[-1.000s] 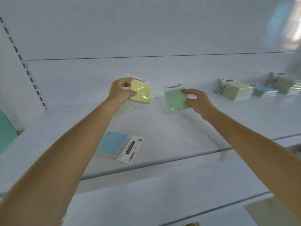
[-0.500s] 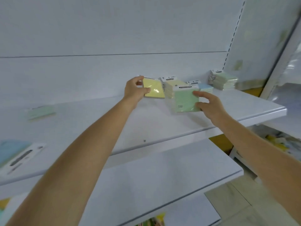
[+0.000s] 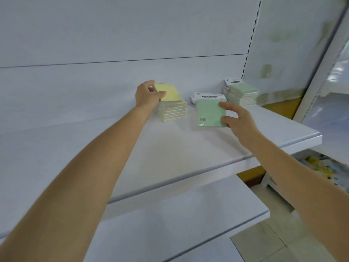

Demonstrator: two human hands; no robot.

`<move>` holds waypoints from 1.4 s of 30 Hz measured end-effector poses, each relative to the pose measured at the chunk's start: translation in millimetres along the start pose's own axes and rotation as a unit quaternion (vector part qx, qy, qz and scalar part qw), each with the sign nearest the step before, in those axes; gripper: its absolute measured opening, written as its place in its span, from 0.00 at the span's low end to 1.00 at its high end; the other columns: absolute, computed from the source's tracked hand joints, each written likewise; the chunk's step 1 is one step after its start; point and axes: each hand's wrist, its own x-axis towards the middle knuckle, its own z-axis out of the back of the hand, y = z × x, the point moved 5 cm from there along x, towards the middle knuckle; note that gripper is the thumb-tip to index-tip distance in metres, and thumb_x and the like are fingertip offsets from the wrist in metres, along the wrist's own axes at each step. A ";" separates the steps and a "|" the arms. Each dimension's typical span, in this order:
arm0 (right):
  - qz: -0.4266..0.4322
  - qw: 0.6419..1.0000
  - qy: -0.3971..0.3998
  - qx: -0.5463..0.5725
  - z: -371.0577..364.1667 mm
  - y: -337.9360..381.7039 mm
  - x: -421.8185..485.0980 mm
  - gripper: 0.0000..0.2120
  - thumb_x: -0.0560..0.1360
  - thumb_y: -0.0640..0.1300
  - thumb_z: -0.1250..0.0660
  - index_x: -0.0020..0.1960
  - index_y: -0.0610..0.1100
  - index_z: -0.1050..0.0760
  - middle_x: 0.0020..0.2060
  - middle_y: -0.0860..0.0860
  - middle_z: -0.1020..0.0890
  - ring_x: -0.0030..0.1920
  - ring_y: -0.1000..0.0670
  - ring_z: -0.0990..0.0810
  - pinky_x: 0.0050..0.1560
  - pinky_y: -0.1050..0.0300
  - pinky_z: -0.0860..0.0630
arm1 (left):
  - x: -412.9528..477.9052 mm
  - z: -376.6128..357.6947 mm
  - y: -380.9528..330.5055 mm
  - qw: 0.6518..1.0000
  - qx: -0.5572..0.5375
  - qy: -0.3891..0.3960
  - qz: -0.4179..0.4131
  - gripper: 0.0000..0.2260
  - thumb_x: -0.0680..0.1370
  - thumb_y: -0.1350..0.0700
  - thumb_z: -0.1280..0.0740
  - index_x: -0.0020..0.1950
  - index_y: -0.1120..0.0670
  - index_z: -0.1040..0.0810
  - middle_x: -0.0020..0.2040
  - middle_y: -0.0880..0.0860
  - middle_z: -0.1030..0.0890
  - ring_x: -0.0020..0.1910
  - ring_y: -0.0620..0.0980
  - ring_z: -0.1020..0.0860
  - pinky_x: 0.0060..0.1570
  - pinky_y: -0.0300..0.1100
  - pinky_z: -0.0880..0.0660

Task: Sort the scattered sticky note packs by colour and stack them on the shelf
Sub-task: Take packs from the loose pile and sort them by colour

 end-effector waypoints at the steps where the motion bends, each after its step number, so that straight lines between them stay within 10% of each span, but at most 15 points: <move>1: 0.009 1.000 -0.002 0.004 1.9 -1.6 9.8 0.21 0.74 0.30 0.40 0.62 0.46 0.27 0.51 0.50 0.25 0.40 0.53 0.26 0.45 0.61 0.29 | 4.6 -6.3 1.3 1.000 0.012 0.003 0.000 0.25 0.69 0.61 0.27 0.65 0.58 0.28 0.57 0.59 0.23 0.52 0.53 0.22 0.55 0.40 0.26; 5: 0.031 0.999 0.000 0.019 5.7 -8.0 49.4 0.21 0.72 0.28 0.40 0.61 0.44 0.26 0.61 0.47 0.28 0.41 0.54 0.25 0.56 0.54 0.27 | 25.6 -27.7 14.0 0.997 0.075 0.010 0.024 0.08 0.70 0.59 0.27 0.43 0.53 0.24 0.37 0.50 0.25 0.35 0.41 0.22 0.42 0.34 0.30; 8: 0.033 0.999 0.012 0.026 6.9 -9.4 76.0 0.21 0.72 0.29 0.39 0.59 0.48 0.25 0.52 0.49 0.26 0.39 0.57 0.26 0.54 0.54 0.28 | 35.2 -36.5 18.4 0.991 0.128 0.003 0.035 0.17 0.64 0.55 0.27 0.28 0.49 0.37 0.33 0.52 0.31 0.38 0.51 0.29 0.34 0.40 0.34; 11: 0.046 0.998 0.032 0.033 7.7 -9.3 101.1 0.22 0.72 0.28 0.40 0.60 0.45 0.25 0.44 0.54 0.25 0.42 0.52 0.26 0.53 0.54 0.28 | 36.5 -39.2 17.4 0.984 0.171 -0.011 0.051 0.09 0.65 0.53 0.29 0.43 0.50 0.24 0.48 0.55 0.24 0.52 0.54 0.24 0.47 0.41 0.27; 14: 0.057 0.997 0.050 0.034 12.5 -5.2 124.9 0.22 0.72 0.29 0.40 0.61 0.46 0.25 0.39 0.56 0.25 0.37 0.52 0.27 0.48 0.55 0.28 | 35.2 -39.0 18.1 0.972 0.218 -0.027 0.084 0.24 0.68 0.52 0.31 0.64 0.54 0.26 0.65 0.57 0.28 0.66 0.57 0.30 0.64 0.45 0.32; 22: 0.076 0.996 0.037 0.006 82.9 -2.1 209.8 0.23 0.72 0.30 0.42 0.63 0.46 0.26 0.47 0.51 0.25 0.24 0.61 0.29 0.24 0.73 0.34 | 3.8 -127.3 -33.3 0.913 0.356 -0.063 -0.189 0.17 0.75 0.54 0.37 0.63 0.56 0.26 0.64 0.58 0.31 0.63 0.58 0.34 0.62 0.43 0.37; 30: 0.047 0.997 0.018 -0.060 129.6 -22.7 261.1 0.21 0.74 0.30 0.44 0.64 0.41 0.27 0.63 0.44 0.24 0.53 0.51 0.26 0.58 0.61 0.29 | -33.0 -255.5 -6.8 0.839 0.430 0.259 -0.210 0.17 0.75 0.44 0.36 0.61 0.49 0.25 0.61 0.47 0.24 0.58 0.46 0.28 0.64 0.42 0.33; 42: 0.079 0.959 0.037 -0.269 113.9 -42.5 259.0 0.17 0.76 0.39 0.47 0.57 0.42 0.22 0.60 0.42 0.22 0.60 0.40 0.26 0.59 0.52 0.28 | -35.7 -267.5 11.7 0.837 0.436 0.250 -0.217 0.24 0.72 0.37 0.40 0.62 0.49 0.25 0.64 0.45 0.25 0.66 0.47 0.31 0.68 0.43 0.35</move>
